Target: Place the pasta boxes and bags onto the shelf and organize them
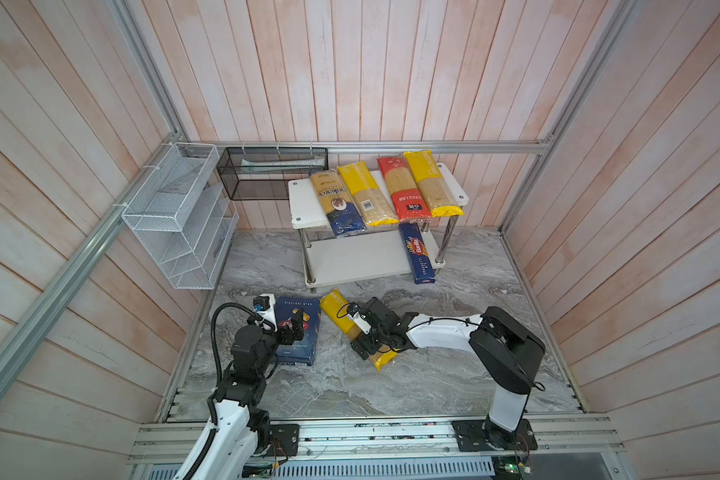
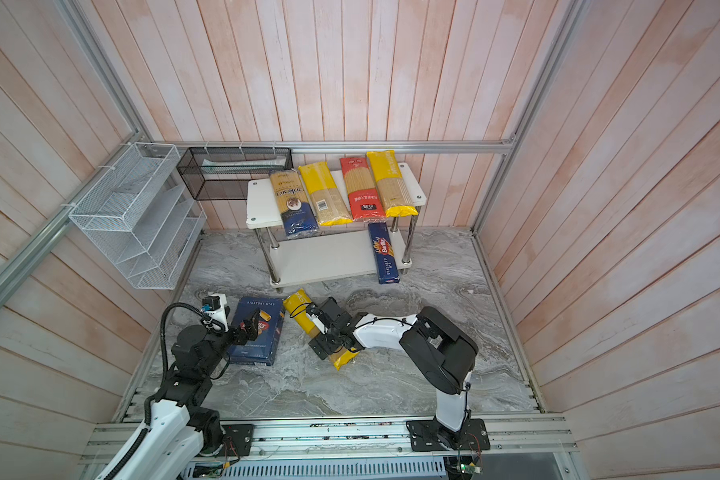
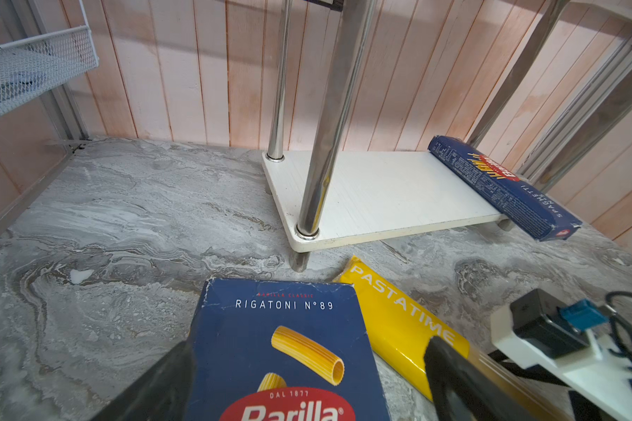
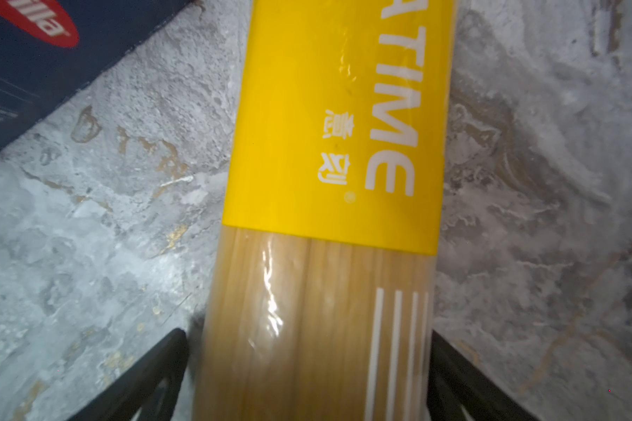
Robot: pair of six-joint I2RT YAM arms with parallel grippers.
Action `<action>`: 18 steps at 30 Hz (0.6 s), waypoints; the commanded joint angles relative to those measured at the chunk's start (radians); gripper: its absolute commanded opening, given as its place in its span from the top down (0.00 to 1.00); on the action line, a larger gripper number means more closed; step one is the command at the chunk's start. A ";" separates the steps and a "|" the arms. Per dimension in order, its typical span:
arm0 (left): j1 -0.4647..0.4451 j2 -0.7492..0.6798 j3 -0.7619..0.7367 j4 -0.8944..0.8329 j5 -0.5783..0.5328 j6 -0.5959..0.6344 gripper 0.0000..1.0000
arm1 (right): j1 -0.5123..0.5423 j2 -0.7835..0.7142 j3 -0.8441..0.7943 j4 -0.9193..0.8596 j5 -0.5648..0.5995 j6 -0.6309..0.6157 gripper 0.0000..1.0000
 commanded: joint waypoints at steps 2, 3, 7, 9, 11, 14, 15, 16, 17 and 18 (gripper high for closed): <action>0.005 -0.013 -0.002 0.007 -0.005 0.012 0.00 | -0.005 0.032 -0.008 -0.021 -0.007 0.000 0.05; 0.005 -0.011 -0.001 0.008 -0.004 0.012 0.00 | -0.005 0.028 -0.016 -0.013 -0.012 0.004 0.08; 0.005 -0.006 -0.001 0.009 -0.004 0.012 0.00 | -0.005 0.008 -0.044 0.009 -0.080 0.004 0.18; 0.004 -0.004 0.002 0.011 -0.004 0.012 0.00 | -0.004 0.003 -0.052 0.019 -0.101 0.005 0.24; 0.005 -0.003 0.001 0.009 -0.004 0.012 0.00 | -0.003 -0.003 -0.056 0.023 -0.102 0.009 0.31; 0.004 -0.004 0.002 0.009 -0.004 0.012 0.00 | -0.004 -0.010 -0.052 0.016 -0.094 0.017 0.32; 0.004 -0.004 0.001 0.009 -0.005 0.012 0.00 | -0.003 -0.014 -0.051 0.013 -0.089 0.020 0.32; 0.005 -0.004 0.002 0.009 -0.006 0.012 0.00 | -0.004 -0.020 -0.052 0.011 -0.088 0.024 0.34; 0.005 -0.005 0.001 0.010 -0.006 0.012 0.00 | -0.004 -0.027 -0.054 0.012 -0.088 0.029 0.36; 0.004 -0.004 0.001 0.009 -0.006 0.012 0.00 | -0.004 -0.034 -0.056 0.015 -0.089 0.033 0.37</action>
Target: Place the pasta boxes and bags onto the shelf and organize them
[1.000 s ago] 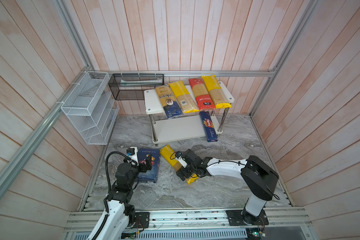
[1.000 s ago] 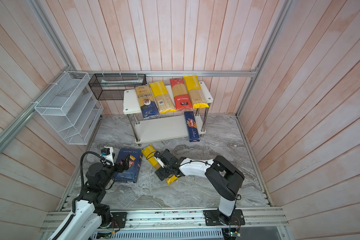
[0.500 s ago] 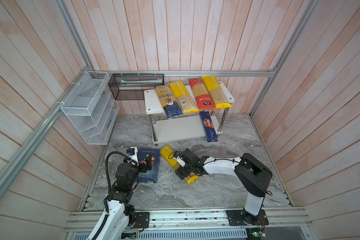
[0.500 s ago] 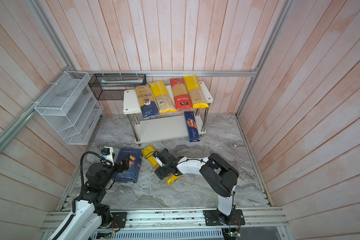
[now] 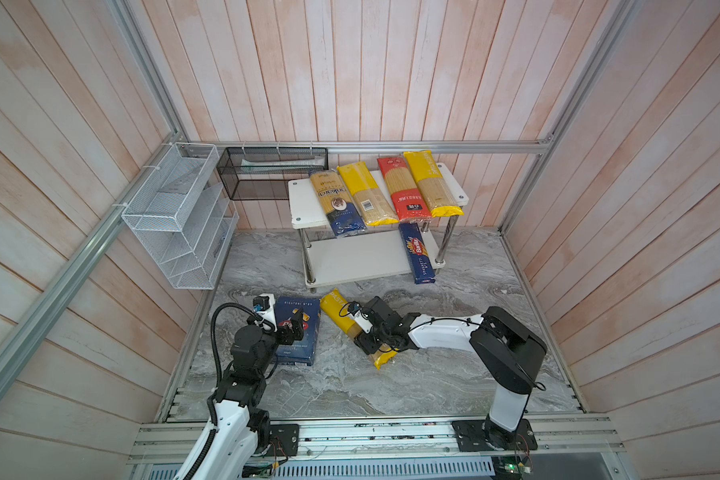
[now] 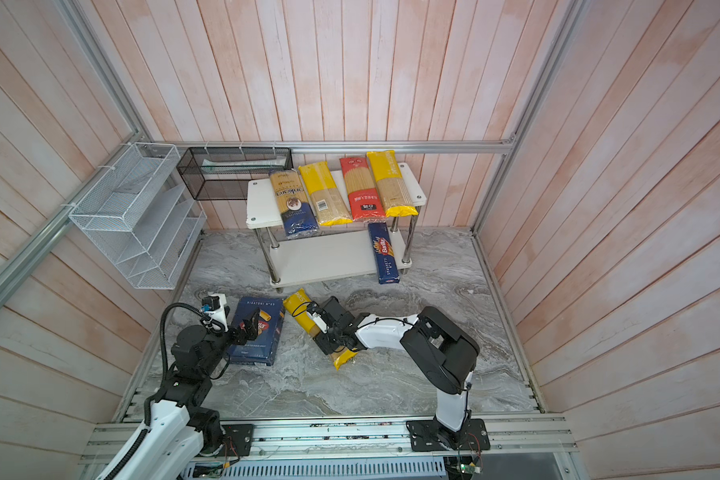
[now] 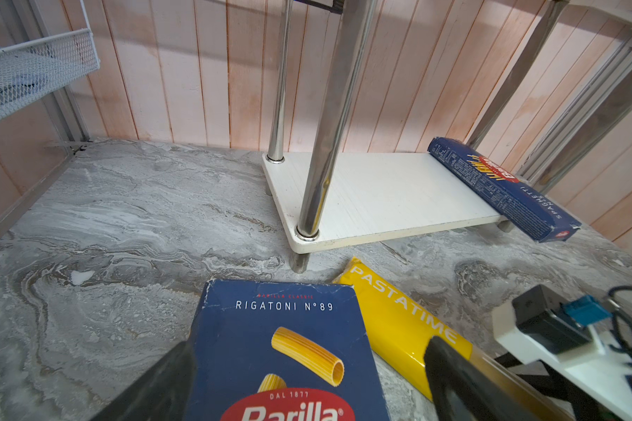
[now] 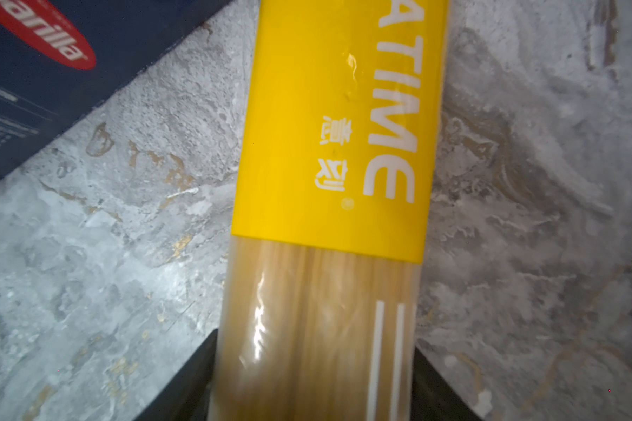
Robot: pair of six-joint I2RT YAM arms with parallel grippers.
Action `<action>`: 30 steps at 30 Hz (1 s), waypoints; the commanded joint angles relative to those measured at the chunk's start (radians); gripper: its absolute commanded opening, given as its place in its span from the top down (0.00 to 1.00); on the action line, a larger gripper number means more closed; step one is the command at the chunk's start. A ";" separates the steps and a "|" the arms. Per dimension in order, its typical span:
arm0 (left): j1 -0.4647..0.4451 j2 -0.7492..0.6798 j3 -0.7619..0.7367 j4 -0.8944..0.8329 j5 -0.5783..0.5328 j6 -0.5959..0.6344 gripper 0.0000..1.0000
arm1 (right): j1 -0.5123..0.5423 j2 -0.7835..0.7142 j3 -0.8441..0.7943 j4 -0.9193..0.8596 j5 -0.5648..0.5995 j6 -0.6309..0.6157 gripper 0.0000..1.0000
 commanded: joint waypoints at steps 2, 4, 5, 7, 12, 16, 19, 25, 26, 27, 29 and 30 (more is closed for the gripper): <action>0.005 0.000 0.002 0.010 -0.003 0.013 0.00 | 0.007 -0.036 -0.027 -0.037 -0.048 0.042 0.43; 0.005 -0.001 0.002 0.009 -0.006 0.012 0.00 | 0.007 -0.049 -0.026 -0.037 -0.043 0.054 0.51; 0.005 0.000 0.002 0.009 -0.007 0.011 0.00 | 0.008 -0.056 -0.028 -0.036 -0.043 0.056 0.56; 0.004 0.000 0.001 0.008 -0.008 0.010 0.00 | 0.007 -0.070 -0.031 -0.046 -0.042 0.058 0.67; 0.004 -0.002 0.001 0.009 -0.008 0.010 0.00 | 0.007 -0.125 -0.052 -0.076 -0.028 0.061 0.90; 0.004 -0.009 -0.001 0.006 -0.008 0.010 0.00 | 0.007 -0.163 -0.065 -0.098 -0.012 0.066 0.96; 0.004 -0.007 0.001 0.007 -0.003 0.012 0.00 | 0.007 -0.198 -0.079 -0.105 0.007 0.088 0.99; 0.004 -0.005 0.000 0.007 0.001 0.013 0.01 | 0.006 -0.295 -0.093 -0.130 0.043 0.132 1.00; 0.005 -0.005 0.000 0.009 0.001 0.013 0.00 | 0.006 -0.310 -0.092 -0.137 0.049 0.138 1.00; 0.005 -0.002 0.000 0.009 0.001 0.013 0.00 | 0.006 -0.321 -0.092 -0.141 0.052 0.143 1.00; 0.004 0.001 0.001 0.010 -0.002 0.012 0.00 | 0.001 -0.340 -0.092 -0.152 0.058 0.157 1.00; 0.004 0.003 0.002 0.009 -0.002 0.013 0.00 | -0.003 -0.347 -0.092 -0.159 0.059 0.166 1.00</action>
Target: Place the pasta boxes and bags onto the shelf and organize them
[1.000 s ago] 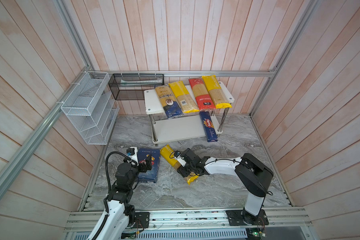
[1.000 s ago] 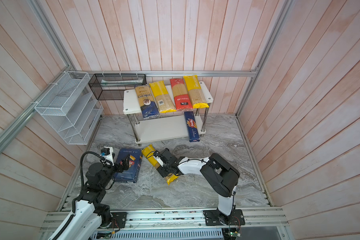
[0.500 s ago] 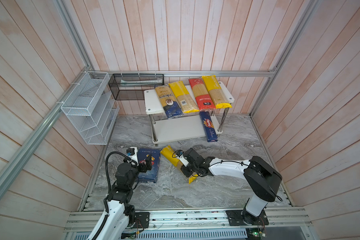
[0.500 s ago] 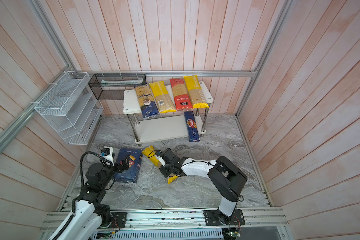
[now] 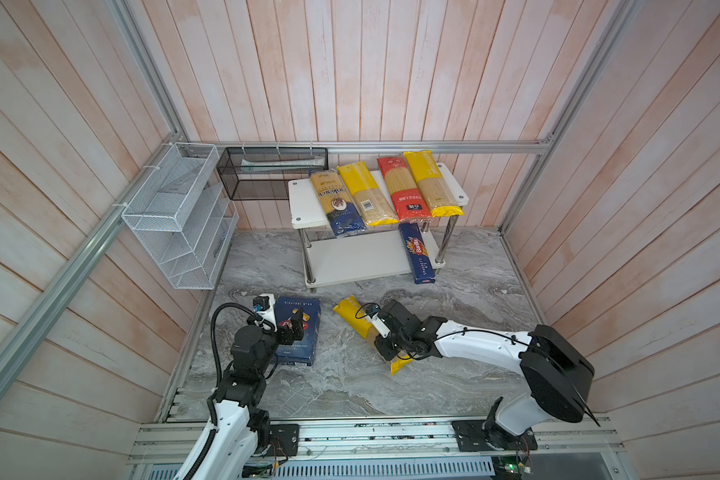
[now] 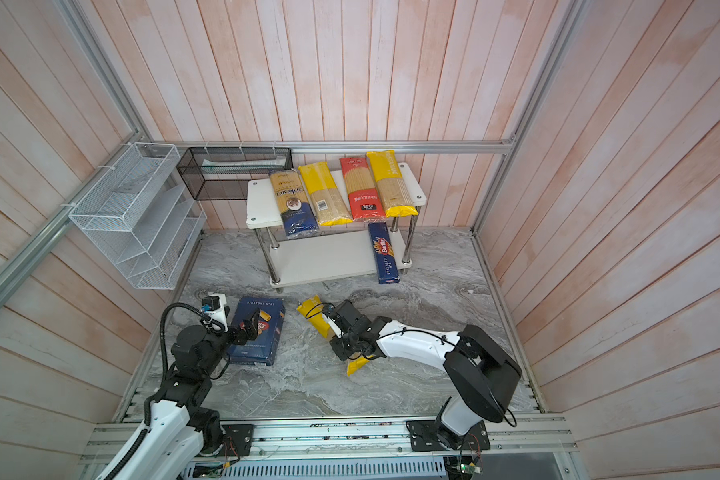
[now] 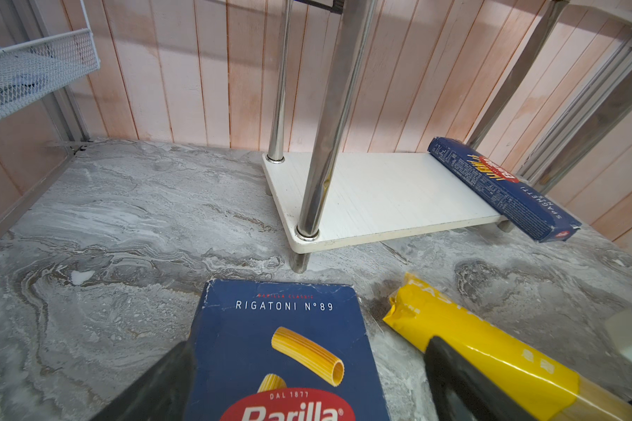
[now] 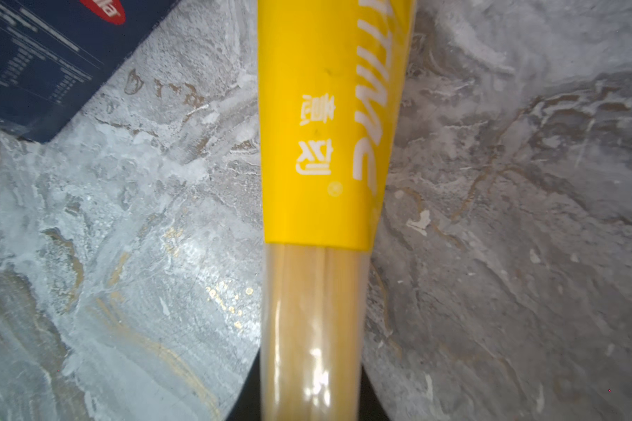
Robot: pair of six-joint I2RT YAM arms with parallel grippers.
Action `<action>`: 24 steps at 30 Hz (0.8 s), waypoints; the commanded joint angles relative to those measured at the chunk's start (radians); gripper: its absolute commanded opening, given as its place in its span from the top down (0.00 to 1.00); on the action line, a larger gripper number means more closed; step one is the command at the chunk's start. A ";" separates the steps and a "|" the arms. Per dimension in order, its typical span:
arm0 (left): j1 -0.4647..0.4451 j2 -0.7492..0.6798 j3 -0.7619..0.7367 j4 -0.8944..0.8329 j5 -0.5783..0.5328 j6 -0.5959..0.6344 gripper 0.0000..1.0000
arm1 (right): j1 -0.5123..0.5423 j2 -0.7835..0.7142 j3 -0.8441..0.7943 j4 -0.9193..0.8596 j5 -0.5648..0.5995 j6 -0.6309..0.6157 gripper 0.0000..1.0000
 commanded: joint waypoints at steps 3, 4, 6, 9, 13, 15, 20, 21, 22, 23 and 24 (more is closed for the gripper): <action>0.005 0.007 0.004 0.007 -0.005 0.012 0.00 | -0.038 -0.081 0.026 0.035 0.006 0.056 1.00; 0.004 0.010 0.006 0.007 -0.006 0.012 0.00 | -0.055 -0.090 0.032 0.024 -0.001 0.060 1.00; 0.005 0.015 0.007 0.007 -0.005 0.013 0.00 | -0.075 -0.104 0.043 0.013 0.001 0.058 1.00; 0.005 0.015 0.009 0.003 -0.004 0.013 0.00 | -0.091 -0.122 0.059 0.009 0.020 0.052 1.00; 0.005 0.005 0.006 -0.001 -0.009 0.012 0.00 | -0.102 -0.149 0.082 0.014 0.018 0.074 1.00; 0.004 0.004 0.006 -0.002 -0.011 0.011 0.00 | -0.108 -0.161 0.104 0.012 0.019 0.106 1.00; 0.004 0.004 0.006 -0.001 -0.011 0.011 0.00 | -0.152 -0.160 0.165 0.018 0.022 0.126 1.00; 0.004 0.004 0.007 -0.002 -0.008 0.013 0.01 | -0.161 -0.154 0.174 0.020 0.027 0.122 1.00; 0.004 0.003 0.006 -0.001 -0.002 0.015 0.00 | -0.172 -0.145 0.186 0.018 0.035 0.122 1.00; 0.005 0.001 0.006 -0.003 0.003 0.016 0.00 | -0.183 -0.135 0.200 0.018 0.033 0.118 1.00; 0.005 -0.001 0.005 -0.003 0.003 0.016 0.00 | -0.193 -0.126 0.211 0.016 0.033 0.111 1.00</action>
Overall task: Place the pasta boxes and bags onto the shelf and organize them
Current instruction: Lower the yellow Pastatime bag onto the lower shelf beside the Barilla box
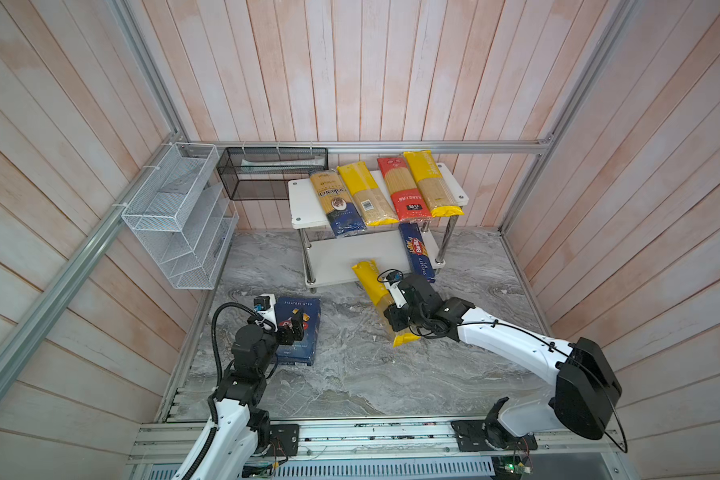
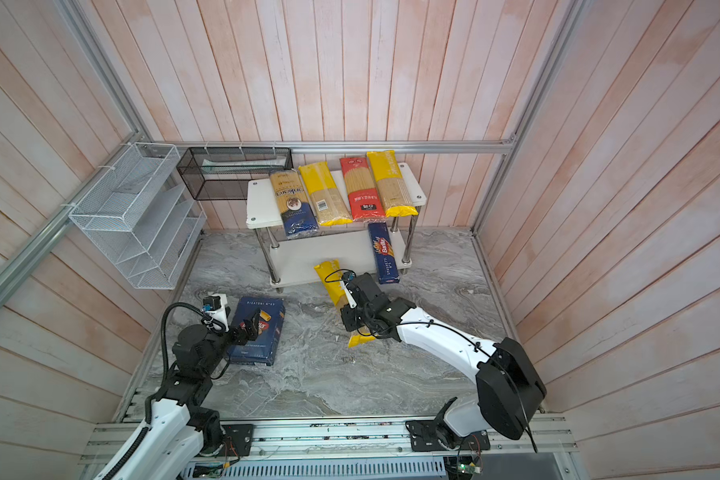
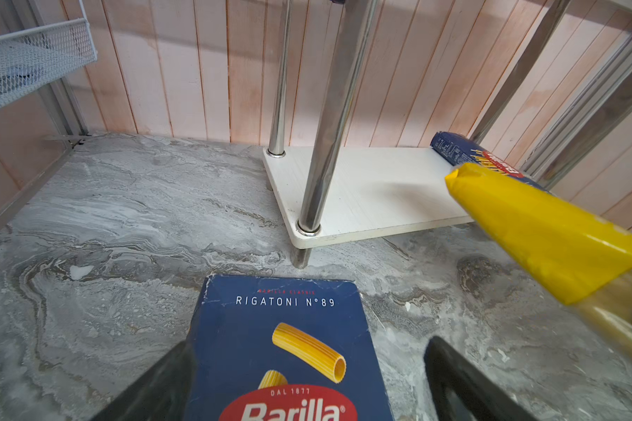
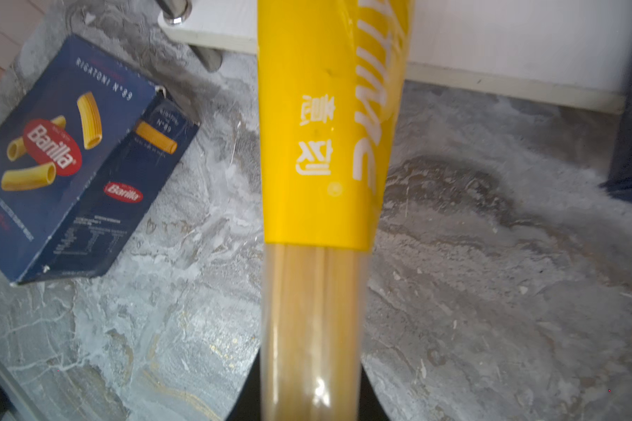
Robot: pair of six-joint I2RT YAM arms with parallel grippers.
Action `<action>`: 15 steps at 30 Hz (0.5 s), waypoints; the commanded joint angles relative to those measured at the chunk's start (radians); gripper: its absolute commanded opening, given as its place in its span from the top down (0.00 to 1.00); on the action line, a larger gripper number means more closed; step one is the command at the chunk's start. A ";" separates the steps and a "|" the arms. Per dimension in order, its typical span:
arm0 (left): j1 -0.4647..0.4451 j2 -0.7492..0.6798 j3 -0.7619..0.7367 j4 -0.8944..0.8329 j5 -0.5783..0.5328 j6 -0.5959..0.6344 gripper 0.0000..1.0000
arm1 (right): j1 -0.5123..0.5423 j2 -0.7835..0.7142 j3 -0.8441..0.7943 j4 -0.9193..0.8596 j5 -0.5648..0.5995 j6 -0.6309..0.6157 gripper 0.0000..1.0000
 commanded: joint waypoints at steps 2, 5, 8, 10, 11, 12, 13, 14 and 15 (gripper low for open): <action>0.004 -0.016 0.005 -0.004 -0.007 0.013 0.00 | -0.041 0.012 0.101 0.094 0.030 -0.006 1.00; 0.005 -0.008 0.007 -0.002 -0.005 0.014 0.00 | -0.062 0.055 0.151 0.093 0.044 -0.021 1.00; 0.005 0.009 0.011 0.000 -0.002 0.013 0.01 | -0.076 0.093 0.195 0.100 0.091 -0.025 1.00; 0.005 0.022 0.016 0.002 0.004 0.017 0.00 | -0.085 0.112 0.212 0.113 0.104 -0.019 1.00; 0.005 0.027 0.018 0.002 0.006 0.017 0.00 | -0.088 0.117 0.215 0.126 0.100 -0.016 1.00; 0.004 0.029 0.019 0.005 0.008 0.018 0.00 | -0.090 0.121 0.215 0.138 0.099 -0.012 1.00; 0.004 0.028 0.018 0.004 0.009 0.018 0.00 | -0.094 0.125 0.215 0.152 0.100 -0.009 1.00; 0.004 0.026 0.018 0.004 0.009 0.019 0.00 | -0.095 0.129 0.215 0.163 0.099 -0.008 1.00; 0.004 0.022 0.016 0.002 0.008 0.018 0.00 | -0.099 0.133 0.217 0.169 0.102 -0.006 1.00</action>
